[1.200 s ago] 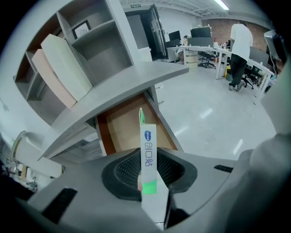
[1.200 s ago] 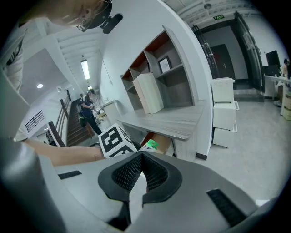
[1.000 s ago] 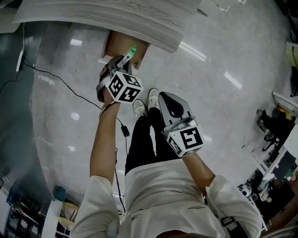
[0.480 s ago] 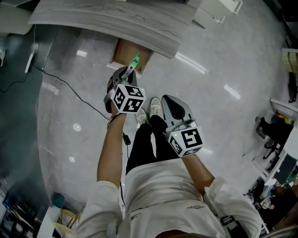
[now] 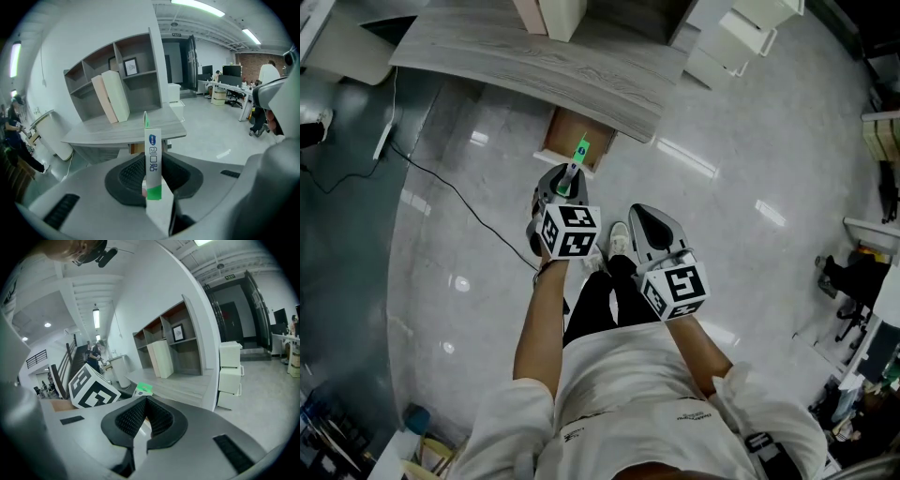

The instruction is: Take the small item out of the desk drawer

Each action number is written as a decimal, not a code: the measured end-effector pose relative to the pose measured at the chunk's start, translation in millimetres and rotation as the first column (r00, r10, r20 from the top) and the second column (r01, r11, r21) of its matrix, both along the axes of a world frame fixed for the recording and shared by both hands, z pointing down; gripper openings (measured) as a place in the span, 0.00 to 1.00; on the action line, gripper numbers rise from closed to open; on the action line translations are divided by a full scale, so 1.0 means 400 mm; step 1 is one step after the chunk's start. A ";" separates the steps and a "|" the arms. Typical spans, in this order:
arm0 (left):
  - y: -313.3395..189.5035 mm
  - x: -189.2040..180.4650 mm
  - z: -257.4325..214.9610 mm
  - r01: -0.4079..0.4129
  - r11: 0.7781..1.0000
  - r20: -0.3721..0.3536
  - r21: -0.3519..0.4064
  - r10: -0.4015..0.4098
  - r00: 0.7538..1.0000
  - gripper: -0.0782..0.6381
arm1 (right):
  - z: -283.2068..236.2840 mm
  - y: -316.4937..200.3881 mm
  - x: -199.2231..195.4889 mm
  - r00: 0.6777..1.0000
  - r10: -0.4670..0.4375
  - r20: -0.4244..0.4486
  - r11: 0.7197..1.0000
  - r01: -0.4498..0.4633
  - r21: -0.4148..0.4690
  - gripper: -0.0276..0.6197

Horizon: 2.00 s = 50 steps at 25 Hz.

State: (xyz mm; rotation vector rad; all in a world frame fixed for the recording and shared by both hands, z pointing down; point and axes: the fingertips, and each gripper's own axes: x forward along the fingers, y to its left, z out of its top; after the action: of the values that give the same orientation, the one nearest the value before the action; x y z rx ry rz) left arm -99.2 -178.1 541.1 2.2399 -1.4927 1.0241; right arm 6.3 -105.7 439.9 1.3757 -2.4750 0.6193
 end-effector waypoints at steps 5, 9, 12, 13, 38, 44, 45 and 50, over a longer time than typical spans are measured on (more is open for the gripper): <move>0.028 -0.016 -0.091 0.036 0.999 -0.013 0.040 -0.036 0.999 0.25 | -0.075 0.018 -0.012 1.000 -0.003 0.007 1.000 0.002 0.025 0.09; 0.049 -0.032 -0.167 0.062 0.996 -0.035 0.061 -0.060 0.998 0.25 | -0.140 0.022 -0.011 1.000 0.005 0.006 0.999 -0.005 0.046 0.09; 0.072 -0.044 -0.216 0.089 0.994 -0.049 0.070 -0.085 0.995 0.25 | -0.185 0.028 -0.002 1.000 0.011 0.003 0.998 -0.011 0.060 0.09; 0.079 -0.048 -0.232 0.097 0.993 -0.055 0.073 -0.093 0.994 0.25 | -0.199 0.029 0.000 1.000 0.012 0.002 0.998 -0.012 0.066 0.09; 0.247 -0.084 -0.722 0.240 0.920 -0.318 0.311 -0.137 0.938 0.25 | -0.556 0.090 -0.025 0.999 -0.035 0.013 0.973 0.031 0.230 0.09; 0.263 -0.084 -0.780 0.265 0.898 -0.367 0.351 -0.128 0.921 0.25 | -0.601 0.077 -0.023 0.999 -0.036 0.010 0.965 0.032 0.262 0.09; 0.262 -0.085 -0.789 0.266 0.895 -0.369 0.358 -0.126 0.921 0.25 | -0.607 0.073 -0.022 0.999 -0.036 0.008 0.963 0.032 0.267 0.09; 0.269 -0.078 -0.830 0.259 0.879 -0.373 0.400 -0.102 0.922 0.25 | -0.630 0.066 -0.016 1.000 -0.030 0.004 0.957 0.027 0.289 0.09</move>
State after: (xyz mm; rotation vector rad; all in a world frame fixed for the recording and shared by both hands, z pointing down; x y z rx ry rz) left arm -130.3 -70.7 209.1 2.3365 -1.8658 0.2216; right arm 0.1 -79.3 188.0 1.4327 -2.6692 0.2621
